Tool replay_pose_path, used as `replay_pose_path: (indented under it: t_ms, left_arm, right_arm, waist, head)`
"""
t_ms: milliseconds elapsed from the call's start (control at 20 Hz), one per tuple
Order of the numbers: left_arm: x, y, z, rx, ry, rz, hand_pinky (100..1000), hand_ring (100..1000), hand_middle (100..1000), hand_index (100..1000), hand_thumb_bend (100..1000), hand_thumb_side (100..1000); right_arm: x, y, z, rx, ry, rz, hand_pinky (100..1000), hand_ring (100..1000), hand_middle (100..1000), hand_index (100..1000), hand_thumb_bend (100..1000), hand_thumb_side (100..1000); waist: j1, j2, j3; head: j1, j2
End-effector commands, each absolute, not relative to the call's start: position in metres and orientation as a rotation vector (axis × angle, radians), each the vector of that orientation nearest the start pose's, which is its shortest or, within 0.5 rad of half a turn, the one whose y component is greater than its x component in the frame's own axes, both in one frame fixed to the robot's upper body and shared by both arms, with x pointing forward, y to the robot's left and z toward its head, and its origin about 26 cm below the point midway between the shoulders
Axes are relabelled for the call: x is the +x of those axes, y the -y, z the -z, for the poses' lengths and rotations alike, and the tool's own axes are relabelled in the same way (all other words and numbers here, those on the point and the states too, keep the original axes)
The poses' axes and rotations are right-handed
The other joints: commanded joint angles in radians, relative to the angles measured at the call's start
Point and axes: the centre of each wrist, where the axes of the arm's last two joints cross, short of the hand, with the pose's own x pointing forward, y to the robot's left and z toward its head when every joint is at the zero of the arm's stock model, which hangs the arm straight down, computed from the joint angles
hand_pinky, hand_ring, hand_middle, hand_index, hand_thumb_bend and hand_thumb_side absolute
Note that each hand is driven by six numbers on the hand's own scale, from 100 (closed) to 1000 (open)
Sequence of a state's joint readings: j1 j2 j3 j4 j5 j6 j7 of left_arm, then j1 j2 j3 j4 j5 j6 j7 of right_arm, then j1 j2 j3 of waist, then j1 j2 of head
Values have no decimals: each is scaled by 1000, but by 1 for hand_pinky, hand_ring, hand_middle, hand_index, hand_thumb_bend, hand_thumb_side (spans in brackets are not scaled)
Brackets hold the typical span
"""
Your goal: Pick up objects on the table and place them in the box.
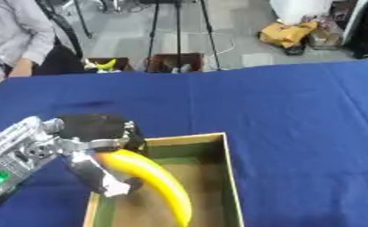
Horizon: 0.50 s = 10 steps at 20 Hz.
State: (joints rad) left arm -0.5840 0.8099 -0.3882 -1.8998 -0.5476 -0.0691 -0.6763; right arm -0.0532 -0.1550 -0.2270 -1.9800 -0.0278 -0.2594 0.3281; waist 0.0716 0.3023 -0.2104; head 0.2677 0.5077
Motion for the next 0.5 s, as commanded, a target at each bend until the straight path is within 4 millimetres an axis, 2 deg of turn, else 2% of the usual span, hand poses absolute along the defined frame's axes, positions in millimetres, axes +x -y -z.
replay_pose_path:
  t_ms: [50, 250, 350, 500]
  left_arm:
    - [321, -240, -257, 718, 1441, 2063, 321, 519, 436, 565, 100, 532]
    - [321, -237, -256, 702, 1404, 2113, 361, 556, 508, 642, 100, 583]
    - [321, -236, -256, 691, 1378, 2143, 395, 594, 589, 736, 100, 622]
    - [321, -235, -256, 672, 1344, 2181, 420, 638, 666, 819, 100, 655]
  right_arm:
    - [264, 315, -133, -141, 2272, -422, 703, 452, 473, 610, 100, 1000]
    - [264, 315, -133, -142, 2271, -421, 703, 452, 473, 610, 100, 1000]
    - [264, 314, -133, -143, 2271, -420, 702, 452, 473, 610, 100, 1000]
    - [264, 314, -133, -144, 2270, -419, 702, 450, 473, 609, 100, 1000]
  waist:
    - [-4, -14, -2]
    - [-3, -14, -4]
    - [-3, -14, -5]
    - [-2, -14, -4]
  head:
    - [6, -12]
    - [7, -13]
    - [7, -13]
    - [7, -13]
